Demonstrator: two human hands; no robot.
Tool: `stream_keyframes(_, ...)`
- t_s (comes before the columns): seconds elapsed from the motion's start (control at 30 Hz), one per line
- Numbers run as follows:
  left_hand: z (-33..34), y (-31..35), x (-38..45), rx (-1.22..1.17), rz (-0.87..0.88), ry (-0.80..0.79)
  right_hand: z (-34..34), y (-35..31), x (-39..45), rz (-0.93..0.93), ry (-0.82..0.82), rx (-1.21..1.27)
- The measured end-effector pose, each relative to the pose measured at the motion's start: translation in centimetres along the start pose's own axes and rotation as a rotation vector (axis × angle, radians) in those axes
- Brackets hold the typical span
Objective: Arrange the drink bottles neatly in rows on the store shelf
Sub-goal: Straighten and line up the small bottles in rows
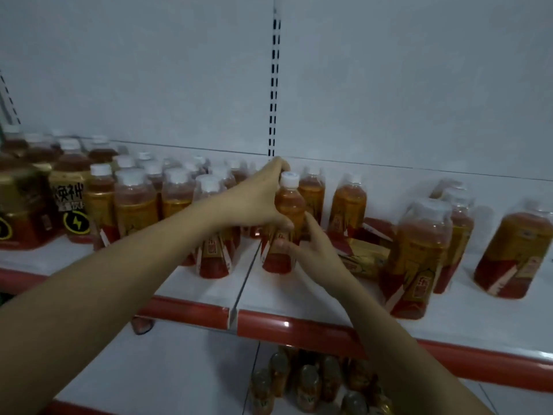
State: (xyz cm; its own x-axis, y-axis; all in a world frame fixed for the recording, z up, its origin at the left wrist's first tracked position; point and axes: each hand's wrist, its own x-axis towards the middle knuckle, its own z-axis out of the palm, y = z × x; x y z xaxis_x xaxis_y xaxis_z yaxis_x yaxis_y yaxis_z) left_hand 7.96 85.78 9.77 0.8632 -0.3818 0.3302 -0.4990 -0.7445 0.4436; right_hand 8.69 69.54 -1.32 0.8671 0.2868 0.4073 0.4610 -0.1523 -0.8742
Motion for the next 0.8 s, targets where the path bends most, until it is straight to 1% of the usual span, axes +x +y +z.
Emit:
stream_keyframes(0.1,-1.3,-2.4,1.0,0.066,0.055,0.030,2.0,0.5,2.4,-0.004,0.077,-0.048)
stream_keyframes(0.27,-3.0,-4.7,3.1,0.373,0.072,-0.068,4.9,1.9,5.1,0.070,0.118,-0.062)
stream_keyframes(0.4,-3.8,-5.3,4.4,0.618,0.064,-0.071,5.5,2.8,6.1,0.089,0.146,-0.050)
stream_keyframes(0.53,-4.3,-5.8,4.6,0.640,0.035,-0.092,5.8,3.9,6.2,0.093,0.167,-0.034)
stream_keyframes(0.67,-3.9,-5.6,5.4,0.687,0.021,-0.126,6.2,4.2,6.3,0.103,0.146,-0.013)
stream_keyframes(0.8,-4.2,-5.3,5.5,0.695,-0.028,-0.181,6.6,3.8,5.8,0.127,0.108,-0.081)
